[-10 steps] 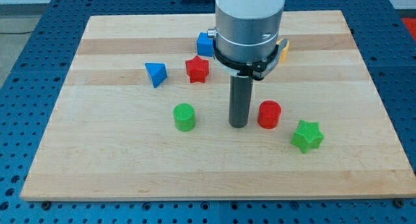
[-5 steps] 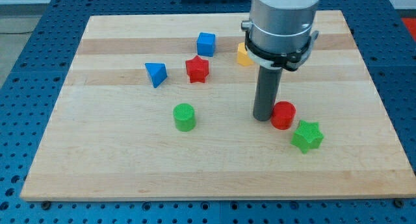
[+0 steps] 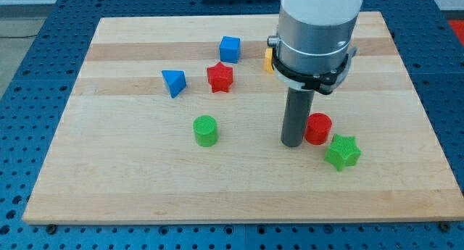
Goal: Place the red circle at the top of the green star
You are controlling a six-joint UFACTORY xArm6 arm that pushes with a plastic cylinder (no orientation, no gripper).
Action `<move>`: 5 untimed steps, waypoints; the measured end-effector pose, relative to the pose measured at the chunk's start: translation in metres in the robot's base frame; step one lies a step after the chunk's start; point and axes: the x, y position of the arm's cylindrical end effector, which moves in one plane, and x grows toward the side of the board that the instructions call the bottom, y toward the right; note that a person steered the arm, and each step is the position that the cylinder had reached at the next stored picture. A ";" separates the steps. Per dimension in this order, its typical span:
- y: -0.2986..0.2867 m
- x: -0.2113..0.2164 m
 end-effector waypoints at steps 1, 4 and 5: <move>0.005 -0.006; 0.032 -0.016; 0.012 -0.008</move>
